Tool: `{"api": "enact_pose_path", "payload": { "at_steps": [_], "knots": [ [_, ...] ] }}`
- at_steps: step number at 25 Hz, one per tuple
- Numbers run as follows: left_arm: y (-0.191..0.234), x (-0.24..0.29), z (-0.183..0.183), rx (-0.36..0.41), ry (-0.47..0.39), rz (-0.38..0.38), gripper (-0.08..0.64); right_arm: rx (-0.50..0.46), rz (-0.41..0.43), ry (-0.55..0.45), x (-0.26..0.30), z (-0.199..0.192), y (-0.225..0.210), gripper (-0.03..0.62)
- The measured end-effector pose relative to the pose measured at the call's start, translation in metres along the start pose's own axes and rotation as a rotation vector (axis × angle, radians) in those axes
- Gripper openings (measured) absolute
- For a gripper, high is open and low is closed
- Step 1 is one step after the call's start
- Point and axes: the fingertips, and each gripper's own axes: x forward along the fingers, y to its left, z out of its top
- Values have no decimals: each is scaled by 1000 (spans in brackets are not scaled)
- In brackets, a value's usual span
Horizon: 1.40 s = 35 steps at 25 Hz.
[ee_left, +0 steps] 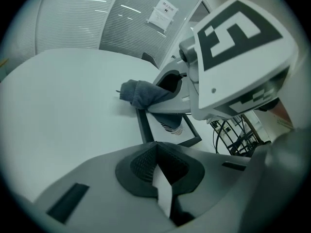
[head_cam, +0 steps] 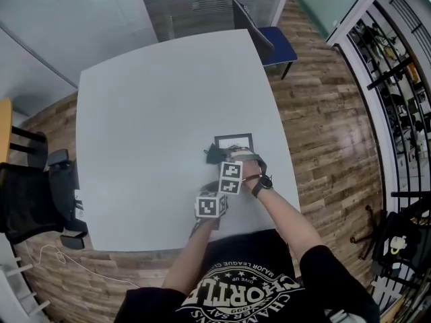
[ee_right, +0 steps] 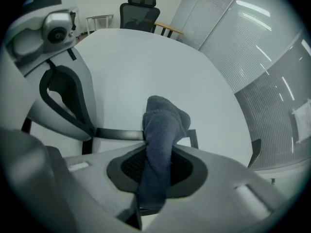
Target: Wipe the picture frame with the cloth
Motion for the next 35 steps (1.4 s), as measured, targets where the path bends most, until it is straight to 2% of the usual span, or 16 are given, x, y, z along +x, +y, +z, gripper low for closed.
{"api": "enact_pose_path", "payload": {
  "at_steps": [13,19,22,30,35],
  "knots": [
    [3,-1,-2,-16,-6,-13,5,112,-38,131,-22,-95,3,78],
    [1,1,-4,-13,-4,-17,5,198,-37,114,-26,-107,2,78],
    [1,0,-2,-6,-6,-11,5,195,-25,103,-26,-95,-1,78],
    [-1,-2,-1,-1,-8,-19,5,214,71,-138,-31,6,1,78],
    [0,-3,-1,-2,-6,-24,5,195,121,-153,-20,27,12,78]
  ]
}}
